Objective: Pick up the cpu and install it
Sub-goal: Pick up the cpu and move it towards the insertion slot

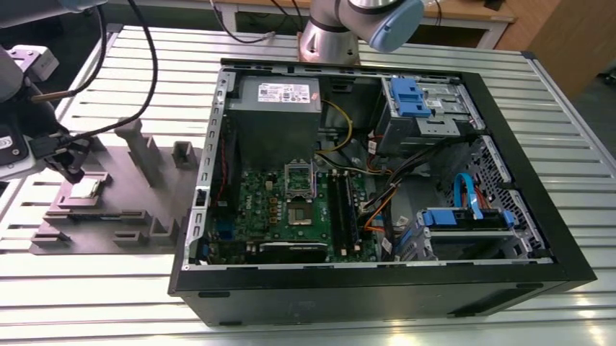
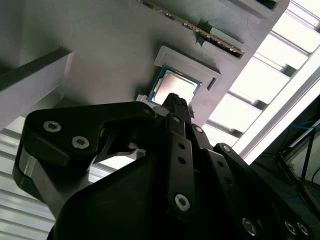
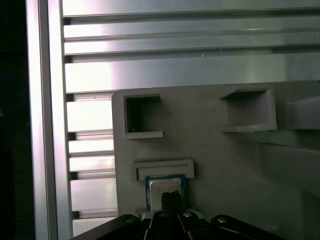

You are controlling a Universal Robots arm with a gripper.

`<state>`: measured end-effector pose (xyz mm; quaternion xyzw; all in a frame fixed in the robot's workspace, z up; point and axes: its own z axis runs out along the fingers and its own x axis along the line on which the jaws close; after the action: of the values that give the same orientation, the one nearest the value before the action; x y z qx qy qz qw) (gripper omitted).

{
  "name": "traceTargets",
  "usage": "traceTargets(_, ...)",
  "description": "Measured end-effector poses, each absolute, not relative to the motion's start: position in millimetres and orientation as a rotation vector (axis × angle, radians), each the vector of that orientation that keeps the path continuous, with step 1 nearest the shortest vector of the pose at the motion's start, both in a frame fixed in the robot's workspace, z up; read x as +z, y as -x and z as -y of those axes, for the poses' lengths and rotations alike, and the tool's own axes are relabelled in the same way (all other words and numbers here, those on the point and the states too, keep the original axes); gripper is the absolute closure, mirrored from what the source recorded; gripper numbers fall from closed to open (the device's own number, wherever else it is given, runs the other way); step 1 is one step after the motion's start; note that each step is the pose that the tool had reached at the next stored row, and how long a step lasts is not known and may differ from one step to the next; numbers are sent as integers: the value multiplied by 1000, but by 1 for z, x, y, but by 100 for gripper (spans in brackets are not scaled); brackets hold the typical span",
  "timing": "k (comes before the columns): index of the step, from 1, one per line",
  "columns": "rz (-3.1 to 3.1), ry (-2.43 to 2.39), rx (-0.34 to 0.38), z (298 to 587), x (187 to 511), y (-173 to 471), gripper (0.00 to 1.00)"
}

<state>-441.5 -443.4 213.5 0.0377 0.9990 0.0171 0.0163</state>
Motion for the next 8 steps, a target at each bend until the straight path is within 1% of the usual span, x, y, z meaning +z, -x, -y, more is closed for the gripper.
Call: traceTargets(8, -3106, -117, 53, 443, 207, 442, 90)
